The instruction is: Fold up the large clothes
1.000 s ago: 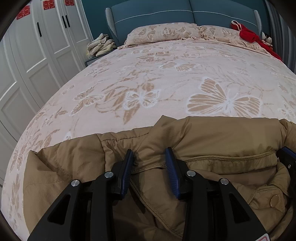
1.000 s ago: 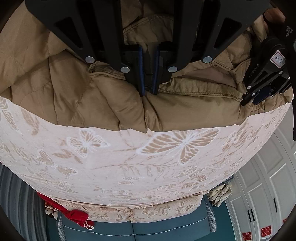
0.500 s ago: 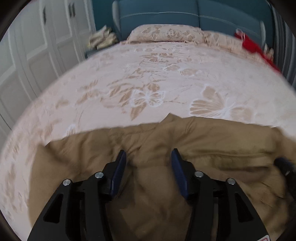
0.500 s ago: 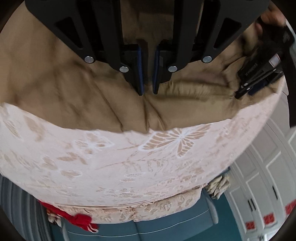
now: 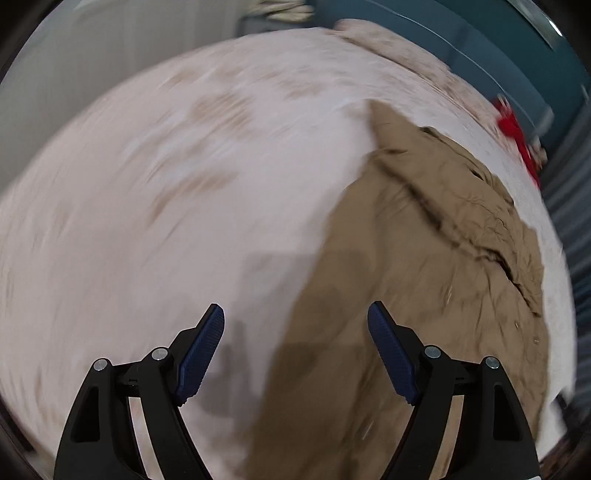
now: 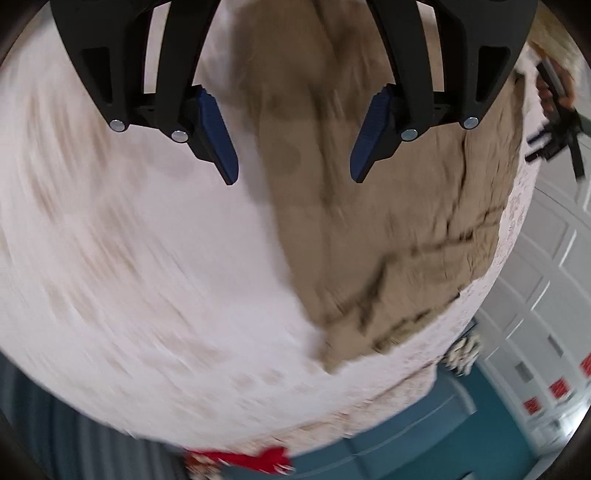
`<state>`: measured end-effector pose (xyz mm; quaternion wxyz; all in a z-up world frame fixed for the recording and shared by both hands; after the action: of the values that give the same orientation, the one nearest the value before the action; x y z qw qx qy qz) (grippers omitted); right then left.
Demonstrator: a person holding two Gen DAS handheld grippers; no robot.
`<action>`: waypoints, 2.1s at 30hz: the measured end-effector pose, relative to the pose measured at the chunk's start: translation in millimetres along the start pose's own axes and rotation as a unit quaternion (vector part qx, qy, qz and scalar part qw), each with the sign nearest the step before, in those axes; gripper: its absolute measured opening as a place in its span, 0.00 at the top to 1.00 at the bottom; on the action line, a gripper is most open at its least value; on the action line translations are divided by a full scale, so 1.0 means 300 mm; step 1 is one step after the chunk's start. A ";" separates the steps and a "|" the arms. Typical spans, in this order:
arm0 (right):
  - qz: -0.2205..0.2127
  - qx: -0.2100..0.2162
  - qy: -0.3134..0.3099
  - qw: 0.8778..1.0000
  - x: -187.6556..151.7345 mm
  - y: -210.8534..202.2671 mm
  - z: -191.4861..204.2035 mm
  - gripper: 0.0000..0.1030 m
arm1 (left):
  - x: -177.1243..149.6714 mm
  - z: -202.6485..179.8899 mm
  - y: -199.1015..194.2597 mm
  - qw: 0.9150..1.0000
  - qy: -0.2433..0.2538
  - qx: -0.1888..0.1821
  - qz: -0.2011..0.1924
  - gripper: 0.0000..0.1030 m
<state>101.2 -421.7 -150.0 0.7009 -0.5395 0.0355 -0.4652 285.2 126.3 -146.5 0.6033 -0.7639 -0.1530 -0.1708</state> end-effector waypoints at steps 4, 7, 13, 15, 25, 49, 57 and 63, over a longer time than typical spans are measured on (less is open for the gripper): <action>0.021 0.028 0.052 0.998 -0.156 -0.057 -0.085 0.40 | -0.108 0.117 -0.037 0.996 -0.075 -0.040 0.014 0.25; 0.033 0.050 0.069 0.996 -0.219 -0.035 -0.084 0.40 | -0.156 0.121 -0.029 0.989 -0.111 -0.093 0.023 0.25; 0.027 0.037 0.070 0.997 -0.265 0.026 -0.018 0.39 | -0.163 0.027 0.006 0.997 -0.037 -0.062 0.030 0.28; 0.023 0.034 0.069 0.997 -0.267 0.027 -0.005 0.44 | -0.163 0.006 0.012 0.997 -0.026 -0.056 0.042 0.46; 0.015 0.060 0.047 0.997 -0.264 -0.158 0.003 0.99 | -0.085 0.016 -0.180 0.997 0.053 -0.059 0.005 0.99; -0.091 0.142 -0.079 0.982 -0.211 -0.729 0.179 0.99 | -0.117 -0.089 -0.728 0.984 0.139 -0.041 -0.106 0.99; -0.140 0.107 -0.062 0.982 0.026 -0.452 0.309 0.99 | 0.128 -0.195 -0.496 0.981 0.141 0.020 -0.133 0.99; -0.141 0.064 -0.050 0.987 0.130 -0.228 0.362 0.99 | 0.235 -0.270 -0.270 0.976 0.163 0.077 -0.121 0.99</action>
<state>141.2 -369.0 -33.1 0.6625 -0.5158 -0.1057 -0.5328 306.4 67.7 -27.3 0.6517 -0.6532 -0.1567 -0.3521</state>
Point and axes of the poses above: each gripper's, at about its wrist camera, not at the fingertips, and y roughly the way its jaws point, z to its left, x to its top, the point moved 1 cm from there along y, roughly the way its jaws point, and after that the axes turned 9 degrees about y, right-handed, at the moved point
